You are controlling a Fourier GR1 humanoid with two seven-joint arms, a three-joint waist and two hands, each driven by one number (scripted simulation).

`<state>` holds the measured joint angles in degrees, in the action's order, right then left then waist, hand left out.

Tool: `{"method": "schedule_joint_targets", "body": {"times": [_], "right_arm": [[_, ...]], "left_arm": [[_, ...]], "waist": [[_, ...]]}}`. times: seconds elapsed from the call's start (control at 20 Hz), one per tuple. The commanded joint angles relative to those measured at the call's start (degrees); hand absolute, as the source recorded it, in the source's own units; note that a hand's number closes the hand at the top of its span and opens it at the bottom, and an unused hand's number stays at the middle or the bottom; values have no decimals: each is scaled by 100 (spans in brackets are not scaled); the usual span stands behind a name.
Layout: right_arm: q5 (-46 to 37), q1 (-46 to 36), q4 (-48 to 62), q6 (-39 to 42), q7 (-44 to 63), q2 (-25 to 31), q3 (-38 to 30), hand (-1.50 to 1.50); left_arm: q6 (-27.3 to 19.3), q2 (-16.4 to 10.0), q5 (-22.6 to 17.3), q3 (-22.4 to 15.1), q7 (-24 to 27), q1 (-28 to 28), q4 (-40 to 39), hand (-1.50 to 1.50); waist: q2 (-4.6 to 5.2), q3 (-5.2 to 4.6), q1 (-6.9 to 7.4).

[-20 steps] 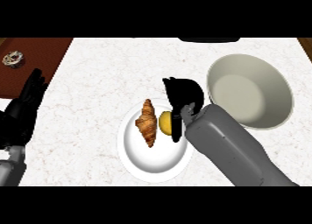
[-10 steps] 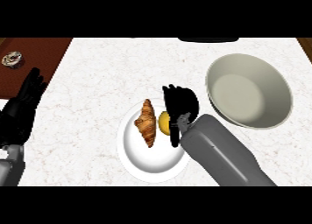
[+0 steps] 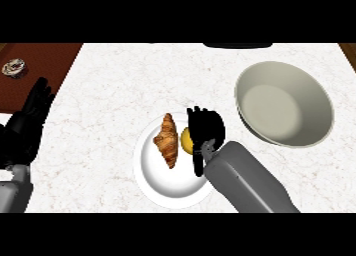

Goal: Pick the lemon from the plate and place it in the bowl

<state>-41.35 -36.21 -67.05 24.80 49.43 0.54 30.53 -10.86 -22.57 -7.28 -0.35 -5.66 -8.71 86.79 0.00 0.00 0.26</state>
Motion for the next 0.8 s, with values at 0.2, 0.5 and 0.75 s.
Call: {"method": "schedule_joint_targets", "body": {"times": [0.2,0.5,0.75], "right_arm": [[-319,264,-15,-170,-13,-52,-23,-150],[312,-279,1586,-903,-848,-53,22,150],[303,-690,2002,-846,-1498,-51,-150,150]], "left_arm": [[210,144,171,271,-204,254,408,0],[157,354,488,194,-8,-205,-243,0],[154,508,629,110,28,117,123,0]], "waist": [[-6,0,1],[19,1,42],[17,1,60]]}}
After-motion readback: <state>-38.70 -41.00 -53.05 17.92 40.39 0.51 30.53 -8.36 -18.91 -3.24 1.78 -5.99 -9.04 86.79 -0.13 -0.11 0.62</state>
